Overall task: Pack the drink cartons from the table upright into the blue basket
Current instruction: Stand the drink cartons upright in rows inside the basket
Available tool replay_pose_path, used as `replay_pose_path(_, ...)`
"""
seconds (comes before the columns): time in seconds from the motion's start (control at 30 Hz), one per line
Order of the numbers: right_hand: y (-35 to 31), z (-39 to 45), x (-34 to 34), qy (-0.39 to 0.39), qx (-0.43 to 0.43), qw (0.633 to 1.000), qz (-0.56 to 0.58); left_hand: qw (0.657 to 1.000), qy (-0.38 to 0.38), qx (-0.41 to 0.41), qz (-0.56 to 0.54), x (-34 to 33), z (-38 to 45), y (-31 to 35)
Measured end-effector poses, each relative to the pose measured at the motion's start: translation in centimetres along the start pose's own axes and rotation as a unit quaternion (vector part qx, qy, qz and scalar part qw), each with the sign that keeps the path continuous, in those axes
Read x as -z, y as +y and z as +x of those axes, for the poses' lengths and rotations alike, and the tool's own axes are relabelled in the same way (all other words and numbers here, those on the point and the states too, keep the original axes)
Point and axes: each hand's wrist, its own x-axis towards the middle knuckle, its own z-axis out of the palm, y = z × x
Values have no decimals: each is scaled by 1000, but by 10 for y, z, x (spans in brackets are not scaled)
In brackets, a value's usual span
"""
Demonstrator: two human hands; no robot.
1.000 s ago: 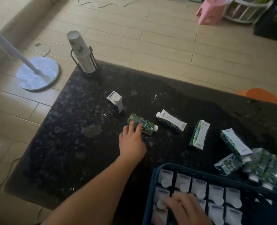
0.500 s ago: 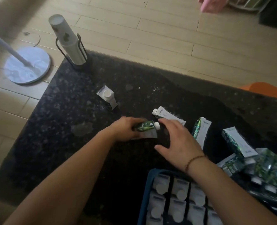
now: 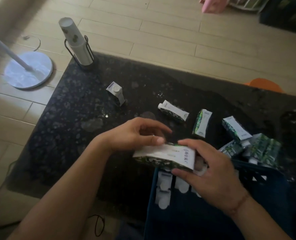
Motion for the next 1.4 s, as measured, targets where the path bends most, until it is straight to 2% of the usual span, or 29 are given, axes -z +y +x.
replay_pose_path(0.1, -5, -49, 13, 24, -63, 998, 2, 995, 97, -9, 26, -22, -3, 11)
replay_pose_path(0.17, -6, -82, 17, 31, -110, 993, -18, 979, 158, 19, 123, -46, -1, 8)
replay_pose_path(0.23, -1, -111, 14, 55, -157, 985, -53, 955, 158, 52, 247, -71, 3, -4)
replay_pose_path(0.27, 4, -122, 11, 70, -184, 978, -71, 950, 146, 69, 268, -84, 4, -12)
replay_pose_path(0.37, 26, -137, -9, 86, -316, 942, -75, 964, 163, 107, 181, -121, 3, -34)
replay_pose_path(0.47, 55, -133, -39, 50, -436, 897, -50, 959, 249, 122, 54, -150, -3, -47)
replay_pose_path(0.57, 77, -125, -71, 63, -468, 881, -26, 941, 310, 125, 38, -166, -9, -56)
replay_pose_path(0.67, 84, -121, -100, 75, -488, 866, 73, 930, 337, 138, 47, -175, -16, -62)
replay_pose_path(0.77, 84, -119, -116, 85, -510, 838, 175, 924, 344, 153, 60, -175, -17, -61)
replay_pose_path(0.9, 84, -117, -121, 134, -554, 776, 270, 924, 345, 154, 51, -175, -17, -63)
replay_pose_path(1.1, 85, -104, -129, 186, -563, 737, 323, 915, 364, 167, 54, -177, -13, -69)
replay_pose_path(1.17, 87, -107, -123, 152, -558, 751, 319, 916, 366, 155, 50, -178, -12, -70)
replay_pose_path(1.23, 88, -111, -105, 79, -538, 791, 281, 912, 369, 160, 80, -179, -13, -68)
replay_pose_path(1.33, 85, -116, -60, -16, -509, 843, 173, 860, 408, 154, 264, -184, -10, -59)
replay_pose_path(1.4, 83, -124, -26, -8, -478, 864, 158, 837, 426, 91, 330, -195, 0, -42)
